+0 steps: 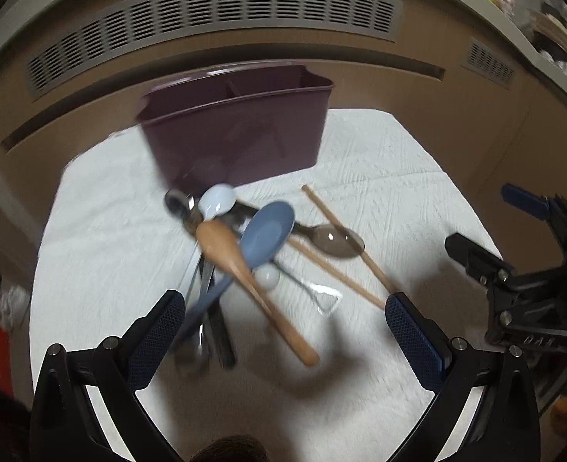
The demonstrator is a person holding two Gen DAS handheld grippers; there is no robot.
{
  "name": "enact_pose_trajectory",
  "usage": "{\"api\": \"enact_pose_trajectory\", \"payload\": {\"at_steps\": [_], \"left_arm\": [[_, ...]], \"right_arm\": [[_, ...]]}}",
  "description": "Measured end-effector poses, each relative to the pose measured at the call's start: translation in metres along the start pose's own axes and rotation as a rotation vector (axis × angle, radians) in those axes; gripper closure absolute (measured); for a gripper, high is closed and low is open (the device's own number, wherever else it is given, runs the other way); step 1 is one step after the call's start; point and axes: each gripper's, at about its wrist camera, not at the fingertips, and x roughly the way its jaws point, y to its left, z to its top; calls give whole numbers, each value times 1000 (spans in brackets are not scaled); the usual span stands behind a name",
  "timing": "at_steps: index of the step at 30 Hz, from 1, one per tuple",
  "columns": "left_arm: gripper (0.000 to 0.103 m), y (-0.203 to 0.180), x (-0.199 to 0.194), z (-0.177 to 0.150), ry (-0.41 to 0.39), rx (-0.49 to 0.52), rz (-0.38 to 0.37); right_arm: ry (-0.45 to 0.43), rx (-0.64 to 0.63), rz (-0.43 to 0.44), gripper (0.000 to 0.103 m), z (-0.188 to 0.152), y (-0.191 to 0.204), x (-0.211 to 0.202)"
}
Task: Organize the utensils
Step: 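Grasp the blue plastic spoon with the left tool while the right tool grasps the white spoon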
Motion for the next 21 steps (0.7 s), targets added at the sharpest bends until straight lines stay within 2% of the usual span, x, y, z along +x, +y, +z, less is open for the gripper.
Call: {"api": "enact_pose_trajectory", "payload": {"at_steps": [4,5,6,8,9,11,16,19,20,21], "left_arm": [[1,-4,24,19,54,173,-46],[4,-7,31,24,85,211,-53],[12,-8,36,27,102,222,-58],[19,-8,46,36,124,215,-42],[19,-8,51,38,129,213,-30],[20,-8,61,43,140,214,-15],[35,1,78,51,166,157,-26],[54,10,82,50,170,132,-39],[64,13,81,49,169,126,-46],[65,17,79,47,168,113,-57]], "right_arm": [[50,27,19,0,16,-18,22],[68,35,26,0,18,-23,27],[84,41,31,0,19,-29,32],[105,48,30,1,20,-38,39],[116,51,32,2,20,-43,42],[145,55,50,9,20,-47,48],[236,46,96,30,14,-46,65],[288,75,153,38,13,-42,76],[297,80,170,38,13,-40,78],[299,78,176,39,13,-37,79]]}}
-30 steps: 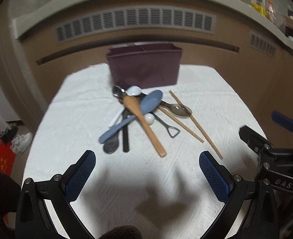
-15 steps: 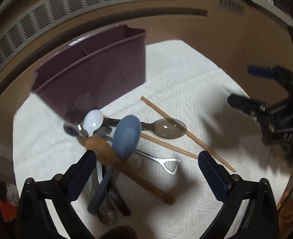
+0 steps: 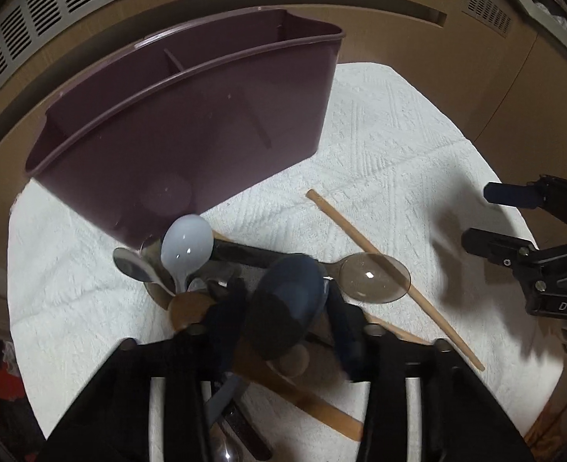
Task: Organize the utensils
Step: 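Grasp the blue plastic spoon with the left tool while the right tool grasps the white spoon, then lift both spoons and carry them over the purple caddy with both tools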
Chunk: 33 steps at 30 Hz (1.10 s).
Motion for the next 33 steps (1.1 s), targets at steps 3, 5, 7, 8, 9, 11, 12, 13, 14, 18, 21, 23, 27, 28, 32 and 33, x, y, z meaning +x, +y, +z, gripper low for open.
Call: {"api": "enact_pose_trajectory", "payload": {"at_steps": [3,5,7,8,9,11,12,13,14,18,21,23,27,28,32,33], "left_arm": [[65,9,-12,-12,-25,-42,-37],[65,13,-24,-21,-46,-59,-54],[65,15,-35,-31,-61,-60,-63],[65,15,-40,-36,-71,-55,-64],[65,14,-45,-40,-79,-55,-62],[65,19,-54,-48,-93,-67,-67],[65,25,-59,-52,-100,-83,-74],[65,29,-64,-58,-108,-99,-81],[65,35,-69,-62,-117,-118,-89],[65,51,-82,-79,-153,-159,-85],[66,61,-92,-87,-198,-180,-69],[67,71,-103,-91,-235,-203,-60],[68,91,-115,-95,-302,-255,-24],[68,94,-115,-96,-309,-263,-22],[68,101,-114,-101,-327,-289,-47],[68,103,-114,-101,-330,-290,-50]], "right_arm": [[-3,-22,-5,39,5,11,2],[-4,-39,-3,39,10,20,2],[-1,-61,-2,39,15,31,4],[2,-71,1,39,17,37,4],[4,-83,7,39,20,42,5],[0,-117,23,39,26,60,7],[-5,-140,38,39,30,71,8],[-10,-158,53,40,33,81,9],[-14,-171,66,41,37,90,11],[-8,-181,139,42,55,127,21],[3,-148,133,42,69,149,33],[9,-99,114,42,76,159,42],[5,-18,46,42,88,171,64],[8,-5,38,42,89,175,70],[41,28,-1,42,93,185,89],[54,31,-1,42,93,187,92]]}}
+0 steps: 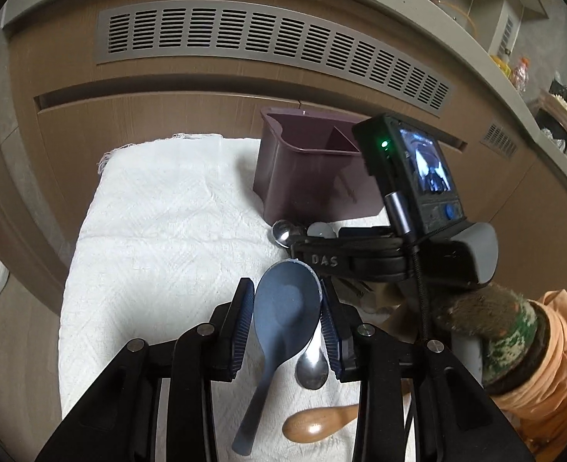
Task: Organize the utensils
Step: 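Lift both spoons and carry them over the purple caddy with both tools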
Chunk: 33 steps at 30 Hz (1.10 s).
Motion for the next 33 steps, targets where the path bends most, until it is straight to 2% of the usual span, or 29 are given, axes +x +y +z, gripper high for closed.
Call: {"api": "enact_pose_trajectory", "payload": {"at_steps": [2,3,4,6,11,12,17,22,33], "left_arm": [[68,1,1,0,-5,-6,-8],[68,1,0,-1,-7,-8,-10],[68,2,1,-1,-8,-10,-10],[68,1,-1,-2,-10,-13,-7],[68,-3,-5,-4,-8,-23,9],[68,-4,-5,-4,-5,-26,13],[68,-14,-12,-6,-4,-33,30],[68,-33,-21,-6,-10,-10,37],[68,-100,-46,4,-42,73,12]], "right_arm": [[0,-5,-15,42,0,5,2],[2,-18,-30,47,0,8,3],[5,-35,-42,58,0,10,4],[3,-59,-47,68,-1,11,4],[-17,-98,-20,77,-6,7,-10],[-28,-113,-19,93,-9,5,-16],[-73,-152,-8,96,-28,-8,-49],[-121,-167,53,96,-47,-27,-82],[-264,-172,105,97,-70,-57,-164]]}}
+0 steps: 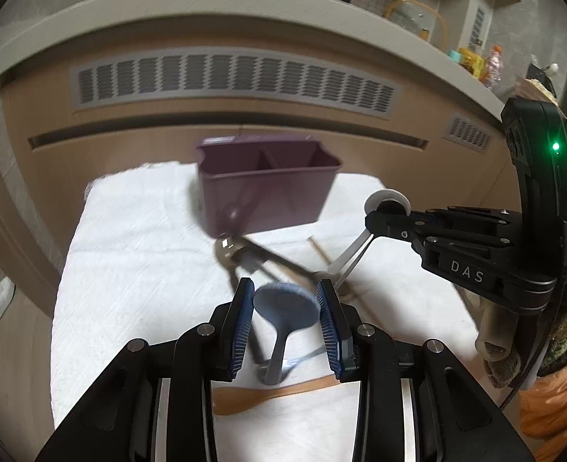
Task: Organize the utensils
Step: 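Lift both spoons and carry them over the purple caddy with both tools, then open both tools to drop the spoons into the purple caddy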
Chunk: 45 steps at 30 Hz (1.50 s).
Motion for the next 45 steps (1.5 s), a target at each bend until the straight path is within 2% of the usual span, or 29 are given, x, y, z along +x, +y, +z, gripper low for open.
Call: {"api": "enact_pose_trajectory", "payload": {"at_steps": [9,19,22,29,32,35,40,41,43,44,45], "left_arm": [[69,-47,-27,20,-71,82,18],[69,-60,-46,56,-156,96,60],[69,-58,-49,79,-201,100,84],[69,-41,-55,158,-313,116,108],[69,-29,-44,182,-333,99,106],[69,-9,-16,201,-316,60,72],[69,20,48,211,-251,11,10],[66,23,60,209,-237,4,0],[41,36,94,206,-180,-22,-14],[25,41,107,202,-168,-41,-9],[23,47,117,199,-166,-61,1]], "right_arm": [[-148,5,15,97,5,-13,-70],[-235,19,26,99,24,-25,-109],[-255,19,25,99,39,-28,-112],[-376,-28,-72,99,107,-30,-123],[-426,-71,-122,99,131,-27,-121],[-438,-106,-181,99,153,-26,-100],[-382,-100,-202,99,169,-42,-37],[-362,-98,-203,99,168,-44,-25],[-296,-89,-194,98,162,-52,9],[-266,-87,-173,97,158,-55,22],[-210,-81,-135,89,153,-60,40]]}}
